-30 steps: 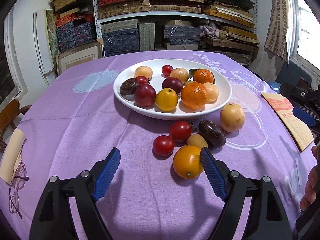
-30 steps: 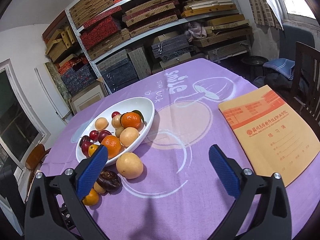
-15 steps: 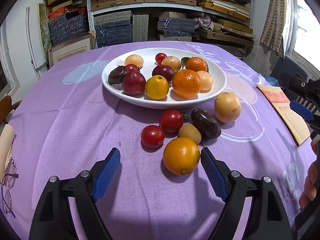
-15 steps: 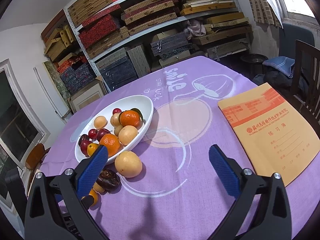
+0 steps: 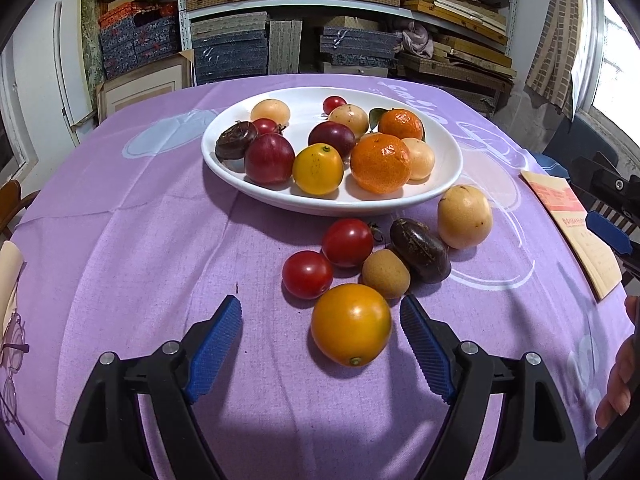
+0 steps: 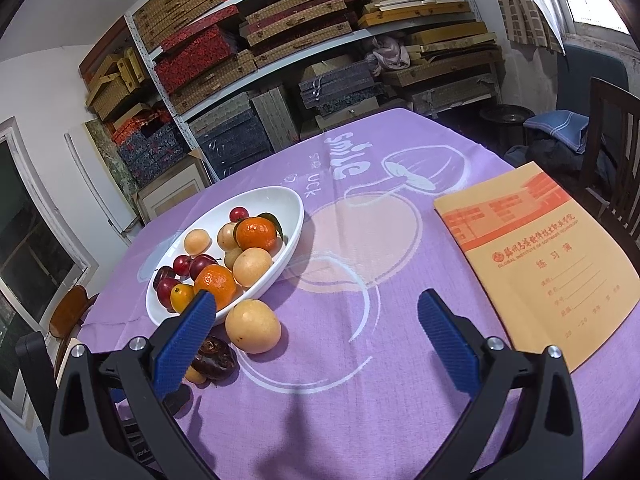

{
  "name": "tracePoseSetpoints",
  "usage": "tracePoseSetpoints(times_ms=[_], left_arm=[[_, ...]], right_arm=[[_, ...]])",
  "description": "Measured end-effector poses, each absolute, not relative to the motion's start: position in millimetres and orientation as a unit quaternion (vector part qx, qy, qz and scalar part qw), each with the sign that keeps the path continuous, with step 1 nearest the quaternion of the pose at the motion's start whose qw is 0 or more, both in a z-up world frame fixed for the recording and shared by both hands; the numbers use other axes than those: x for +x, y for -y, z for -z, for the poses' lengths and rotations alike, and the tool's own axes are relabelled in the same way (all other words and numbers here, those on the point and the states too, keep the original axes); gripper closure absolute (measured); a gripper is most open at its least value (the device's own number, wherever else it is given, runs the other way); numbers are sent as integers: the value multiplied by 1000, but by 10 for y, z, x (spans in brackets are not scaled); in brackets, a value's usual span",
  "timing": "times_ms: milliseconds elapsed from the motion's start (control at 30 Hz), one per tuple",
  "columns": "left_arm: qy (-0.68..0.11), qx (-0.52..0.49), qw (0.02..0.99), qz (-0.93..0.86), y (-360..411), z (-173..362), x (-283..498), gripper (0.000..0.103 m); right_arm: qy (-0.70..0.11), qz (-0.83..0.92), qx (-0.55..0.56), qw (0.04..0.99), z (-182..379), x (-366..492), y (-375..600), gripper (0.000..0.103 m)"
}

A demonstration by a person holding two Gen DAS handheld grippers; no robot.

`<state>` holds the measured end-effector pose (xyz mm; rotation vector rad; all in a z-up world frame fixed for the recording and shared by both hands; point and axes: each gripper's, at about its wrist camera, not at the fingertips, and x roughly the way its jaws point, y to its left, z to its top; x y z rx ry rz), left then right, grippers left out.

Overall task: Organize fruits
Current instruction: 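Close the left tool around the large orange citrus, then grasp the large pale yellow pear with the right tool while the left tool holds the orange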

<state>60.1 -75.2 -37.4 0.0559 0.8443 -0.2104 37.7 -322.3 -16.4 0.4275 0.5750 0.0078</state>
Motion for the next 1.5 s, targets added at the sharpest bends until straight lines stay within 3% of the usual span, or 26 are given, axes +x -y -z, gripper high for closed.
tracePoseSetpoints(times_ms=[167, 767, 967, 1500], left_arm=[[-420, 29, 901, 107, 750, 417, 595, 41], [-407, 28, 908, 98, 586, 377, 468, 42], [-414, 25, 903, 112, 573, 387, 481, 65], [-415, 6, 904, 102, 438, 392, 496, 65]], right_arm=[[-284, -3, 209, 936, 190, 380, 3206, 4], [-293, -3, 210, 933, 254, 400, 3199, 4], [-294, -5, 204, 934, 256, 405, 3174, 4], [-297, -8, 202, 933, 252, 402, 3170, 4]])
